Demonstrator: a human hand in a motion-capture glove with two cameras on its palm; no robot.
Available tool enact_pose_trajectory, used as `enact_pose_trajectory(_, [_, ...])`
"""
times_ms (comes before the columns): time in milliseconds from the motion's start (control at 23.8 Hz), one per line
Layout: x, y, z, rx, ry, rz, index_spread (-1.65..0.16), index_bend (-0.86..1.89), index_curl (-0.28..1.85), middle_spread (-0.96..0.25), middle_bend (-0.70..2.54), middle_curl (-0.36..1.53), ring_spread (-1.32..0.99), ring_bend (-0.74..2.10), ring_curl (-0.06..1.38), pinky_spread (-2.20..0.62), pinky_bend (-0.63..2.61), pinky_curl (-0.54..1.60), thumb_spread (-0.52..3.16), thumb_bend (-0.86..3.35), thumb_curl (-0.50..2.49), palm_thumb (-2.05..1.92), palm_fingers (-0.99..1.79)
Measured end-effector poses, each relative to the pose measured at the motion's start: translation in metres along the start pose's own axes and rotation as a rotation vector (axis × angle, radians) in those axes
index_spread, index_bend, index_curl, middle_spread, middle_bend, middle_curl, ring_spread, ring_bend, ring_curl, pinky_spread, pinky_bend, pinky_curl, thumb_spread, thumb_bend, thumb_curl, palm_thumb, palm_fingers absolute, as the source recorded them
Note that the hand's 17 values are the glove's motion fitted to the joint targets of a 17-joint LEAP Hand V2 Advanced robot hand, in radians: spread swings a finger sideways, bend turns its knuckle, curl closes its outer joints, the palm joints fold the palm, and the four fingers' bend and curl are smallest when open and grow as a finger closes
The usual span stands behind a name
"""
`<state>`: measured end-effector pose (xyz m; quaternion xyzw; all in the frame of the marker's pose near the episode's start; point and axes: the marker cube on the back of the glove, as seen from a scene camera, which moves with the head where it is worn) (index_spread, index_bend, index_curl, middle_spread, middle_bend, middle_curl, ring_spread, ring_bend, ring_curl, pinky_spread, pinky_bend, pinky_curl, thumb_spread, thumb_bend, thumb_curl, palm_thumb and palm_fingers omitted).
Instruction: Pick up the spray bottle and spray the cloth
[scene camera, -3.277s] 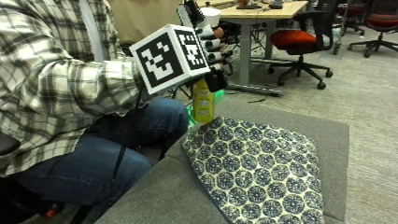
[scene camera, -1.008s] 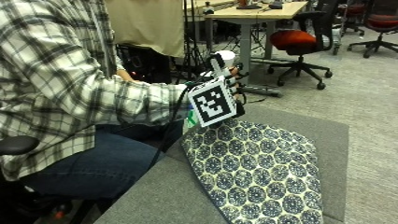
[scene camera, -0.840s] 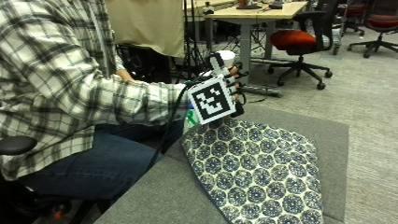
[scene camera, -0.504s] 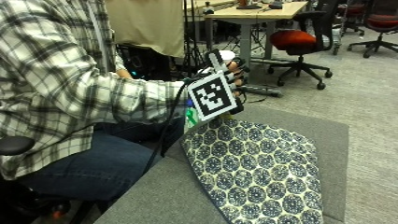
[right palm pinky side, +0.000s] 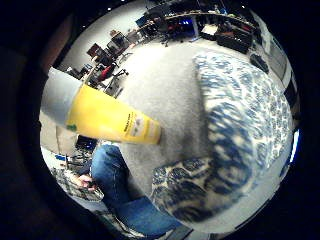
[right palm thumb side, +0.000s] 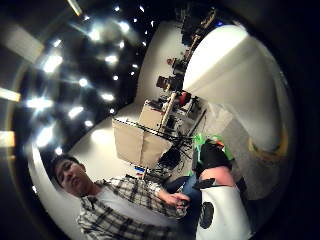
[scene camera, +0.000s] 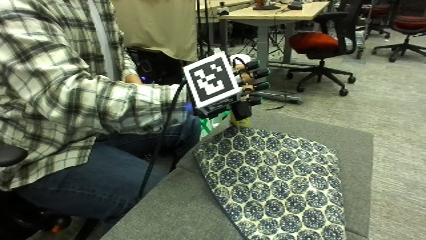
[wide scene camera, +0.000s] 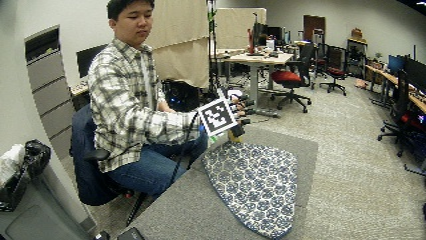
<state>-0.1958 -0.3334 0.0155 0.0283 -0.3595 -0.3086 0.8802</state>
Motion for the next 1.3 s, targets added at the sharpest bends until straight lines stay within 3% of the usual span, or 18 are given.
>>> enact_pose_trajectory(588, [-0.014,0.118,-0.096,-0.066,0.810,0.397,-0.37,0.18,0.27,-0.07,0.18,0.35,0.09,0.31,0.33,0.18,0.51,0.32,0.94,-0.06,0.53,0.47,-0.01])
enact_pose_trajectory(924, [-0.039,0.215,-0.117,-0.060,0.903,0.540,-0.39,0.19,0.29,-0.08,0.19,0.34,0.13,0.27,0.32,0.19,0.48,0.30,1.01,-0.03,0.51,0.45,0.01])
enact_pose_trajectory(1303, [-0.057,0.246,-0.126,-0.028,0.914,0.560,-0.40,0.18,0.30,-0.08,0.19,0.33,0.14,0.25,0.31,0.21,0.46,0.29,1.05,-0.02,0.50,0.48,0.02])
